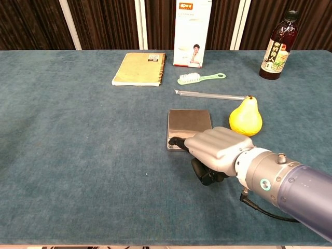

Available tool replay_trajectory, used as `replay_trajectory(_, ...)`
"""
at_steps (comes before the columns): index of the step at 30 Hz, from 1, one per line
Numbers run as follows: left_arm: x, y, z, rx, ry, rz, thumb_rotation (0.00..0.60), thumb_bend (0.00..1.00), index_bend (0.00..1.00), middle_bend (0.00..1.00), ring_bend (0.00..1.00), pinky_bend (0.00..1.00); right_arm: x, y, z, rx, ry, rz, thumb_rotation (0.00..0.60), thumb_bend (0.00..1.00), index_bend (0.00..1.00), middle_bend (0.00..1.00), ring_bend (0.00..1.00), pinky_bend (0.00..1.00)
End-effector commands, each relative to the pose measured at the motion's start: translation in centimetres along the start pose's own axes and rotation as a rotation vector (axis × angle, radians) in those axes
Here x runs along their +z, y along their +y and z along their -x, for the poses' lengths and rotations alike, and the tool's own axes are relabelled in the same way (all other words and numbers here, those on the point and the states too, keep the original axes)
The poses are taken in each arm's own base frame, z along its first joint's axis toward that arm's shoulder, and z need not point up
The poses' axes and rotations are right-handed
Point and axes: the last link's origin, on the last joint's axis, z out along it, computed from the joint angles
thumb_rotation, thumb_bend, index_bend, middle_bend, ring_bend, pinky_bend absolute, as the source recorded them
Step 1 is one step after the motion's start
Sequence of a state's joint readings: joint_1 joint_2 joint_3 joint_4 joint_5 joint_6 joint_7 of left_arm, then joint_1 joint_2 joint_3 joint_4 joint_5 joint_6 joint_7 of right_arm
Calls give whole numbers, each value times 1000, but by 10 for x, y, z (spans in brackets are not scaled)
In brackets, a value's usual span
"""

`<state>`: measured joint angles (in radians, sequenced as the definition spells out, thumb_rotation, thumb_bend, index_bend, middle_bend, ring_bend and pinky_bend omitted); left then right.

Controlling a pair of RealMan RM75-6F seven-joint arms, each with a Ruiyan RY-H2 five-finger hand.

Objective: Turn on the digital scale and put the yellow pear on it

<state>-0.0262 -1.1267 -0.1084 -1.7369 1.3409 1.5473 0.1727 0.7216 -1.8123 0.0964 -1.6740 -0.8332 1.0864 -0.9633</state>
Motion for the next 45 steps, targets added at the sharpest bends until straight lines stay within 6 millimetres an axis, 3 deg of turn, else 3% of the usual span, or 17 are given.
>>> replay_trajectory(1, 0, 0, 0, 1, 0, 0, 600, 104, 66, 0, 0, 0, 0, 0, 0, -1, -2, 1, 600, 905, 32, 789, 859, 1000)
replay_trajectory(15, 0, 0, 0, 3, 0, 0, 600, 104, 66, 0, 0, 0, 1, 1, 4, -10, -18, 7, 600, 905, 37, 789, 859, 1000)
replay_trajectory(34, 0, 0, 0, 4, 2, -3, 600, 104, 66, 0, 0, 0, 2, 0, 8, -17, -28, 15, 600, 905, 235, 789, 859, 1000)
replay_trajectory(45, 0, 0, 0, 4, 0, -3, 600, 104, 66, 0, 0, 0, 3, 0, 7, -20, -25, 16, 600, 905, 281, 789, 859, 1000)
